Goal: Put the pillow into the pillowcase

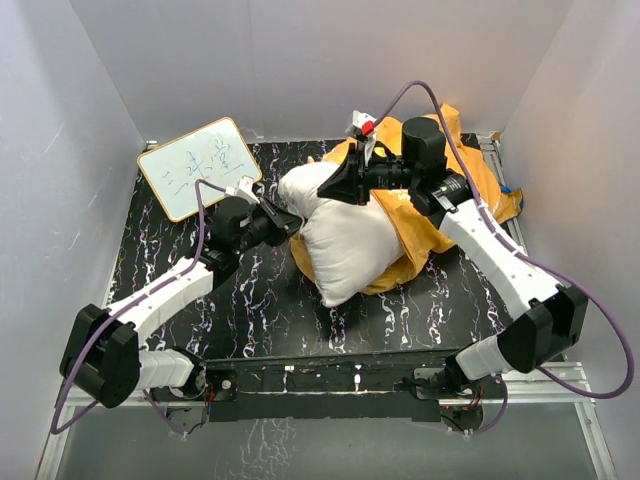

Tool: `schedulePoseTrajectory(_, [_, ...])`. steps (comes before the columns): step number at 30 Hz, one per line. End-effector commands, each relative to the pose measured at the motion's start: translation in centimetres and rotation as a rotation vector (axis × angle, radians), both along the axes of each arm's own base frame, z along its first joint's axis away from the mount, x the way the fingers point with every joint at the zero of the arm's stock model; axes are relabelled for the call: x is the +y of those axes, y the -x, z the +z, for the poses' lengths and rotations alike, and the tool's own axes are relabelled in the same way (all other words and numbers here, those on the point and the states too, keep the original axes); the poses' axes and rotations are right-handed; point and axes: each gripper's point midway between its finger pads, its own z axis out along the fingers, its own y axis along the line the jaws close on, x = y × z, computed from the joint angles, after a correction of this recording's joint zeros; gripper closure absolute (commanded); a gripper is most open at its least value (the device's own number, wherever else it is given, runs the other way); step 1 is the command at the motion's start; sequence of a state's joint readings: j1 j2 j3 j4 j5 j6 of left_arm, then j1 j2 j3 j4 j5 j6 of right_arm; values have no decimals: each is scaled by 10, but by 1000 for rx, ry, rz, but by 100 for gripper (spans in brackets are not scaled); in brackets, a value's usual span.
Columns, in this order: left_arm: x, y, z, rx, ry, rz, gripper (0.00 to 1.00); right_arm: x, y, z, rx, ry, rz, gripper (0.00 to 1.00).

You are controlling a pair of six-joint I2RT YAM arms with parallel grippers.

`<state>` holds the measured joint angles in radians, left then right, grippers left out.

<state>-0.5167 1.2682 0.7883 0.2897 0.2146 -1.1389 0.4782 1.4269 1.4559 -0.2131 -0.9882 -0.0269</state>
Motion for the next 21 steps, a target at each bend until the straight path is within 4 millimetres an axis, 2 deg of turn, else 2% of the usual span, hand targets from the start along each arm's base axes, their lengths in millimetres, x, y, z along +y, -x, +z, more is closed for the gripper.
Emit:
schedulePoseTrajectory(1, [9, 12, -2, -27, 21, 10, 100, -41, -31, -69, 53, 202, -117, 84])
schedulePoseTrajectory(4, [15, 22, -28, 19, 1, 14, 100, -67, -12, -52, -14, 208, -48, 51])
schedulePoseTrajectory(6, [16, 27, -38, 33, -7, 5, 100, -82, 0, -39, -83, 219, -55, 32])
schedulePoseTrajectory(8, [16, 29, -44, 45, -14, 1, 100, -94, 8, -42, -122, 258, -111, 21])
schedulePoseTrajectory(9, [16, 28, -46, 48, -16, -3, 100, -101, 7, -51, -116, 285, -169, 18])
schedulePoseTrajectory(14, [6, 24, -47, 53, -22, -49, 100, -144, -7, -115, 1, 436, -480, 18])
schedulePoseTrajectory(18, [-1, 20, -49, 64, -7, -73, 100, -168, -17, -148, 10, 517, -610, 25])
schedulePoseTrajectory(21, [-6, 19, -49, 71, 8, -85, 100, -176, -28, -165, 8, 559, -664, 29])
